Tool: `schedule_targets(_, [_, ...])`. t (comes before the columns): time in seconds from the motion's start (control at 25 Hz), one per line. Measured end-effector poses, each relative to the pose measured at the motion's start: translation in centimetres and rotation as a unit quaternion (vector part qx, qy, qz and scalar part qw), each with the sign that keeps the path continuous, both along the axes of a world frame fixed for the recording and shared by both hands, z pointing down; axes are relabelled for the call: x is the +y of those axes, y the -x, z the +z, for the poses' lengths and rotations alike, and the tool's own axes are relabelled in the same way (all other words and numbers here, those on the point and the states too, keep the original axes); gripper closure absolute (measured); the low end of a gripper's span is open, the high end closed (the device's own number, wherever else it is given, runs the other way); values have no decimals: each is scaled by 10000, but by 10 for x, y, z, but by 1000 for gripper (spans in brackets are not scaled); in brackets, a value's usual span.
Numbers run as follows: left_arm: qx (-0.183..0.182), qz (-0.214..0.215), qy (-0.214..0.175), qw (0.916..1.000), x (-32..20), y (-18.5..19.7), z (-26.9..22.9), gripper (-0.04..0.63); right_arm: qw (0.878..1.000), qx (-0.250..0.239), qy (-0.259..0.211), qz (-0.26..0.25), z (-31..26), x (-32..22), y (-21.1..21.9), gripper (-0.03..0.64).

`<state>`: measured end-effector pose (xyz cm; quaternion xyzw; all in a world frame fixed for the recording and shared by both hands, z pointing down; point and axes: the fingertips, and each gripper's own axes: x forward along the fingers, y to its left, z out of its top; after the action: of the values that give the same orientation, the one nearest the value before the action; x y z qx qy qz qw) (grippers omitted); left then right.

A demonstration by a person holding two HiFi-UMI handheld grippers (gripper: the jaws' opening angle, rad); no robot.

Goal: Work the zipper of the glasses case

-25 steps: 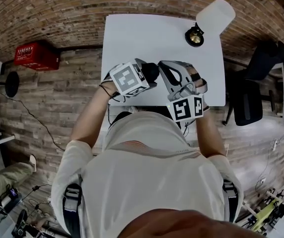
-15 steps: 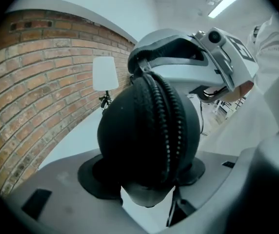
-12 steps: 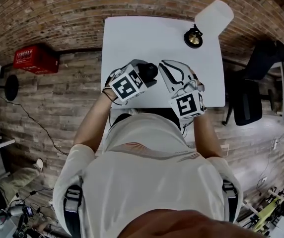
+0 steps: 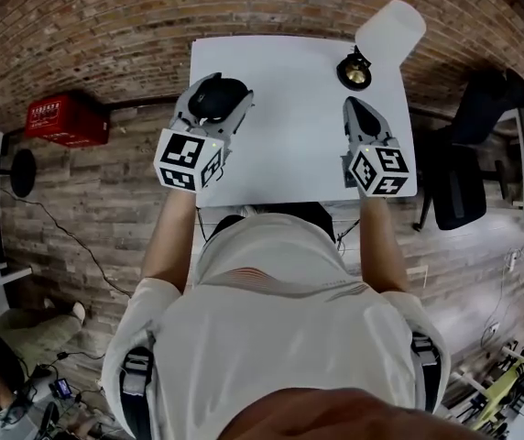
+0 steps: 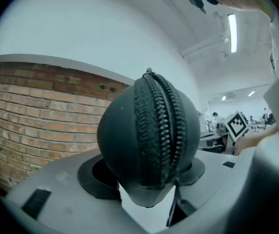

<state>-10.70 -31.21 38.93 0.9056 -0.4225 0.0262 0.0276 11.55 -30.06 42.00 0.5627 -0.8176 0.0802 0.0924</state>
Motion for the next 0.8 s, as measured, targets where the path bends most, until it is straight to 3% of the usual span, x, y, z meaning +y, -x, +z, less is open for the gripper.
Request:
schedule_targets(0.12, [235,-509,-239,9981,-1,26,-9,330,9992,35,-10,386,2,1,-20,565])
schedule_targets(0.24, [287,-710,-222,9968,0,37,-4,330,9981,182,-164,568,-3,3,-29,565])
schedule_targets(0.8, [377,-556,-119,9977,6,26,-3,330,9985,189,-179,488,-6,6,-24,565])
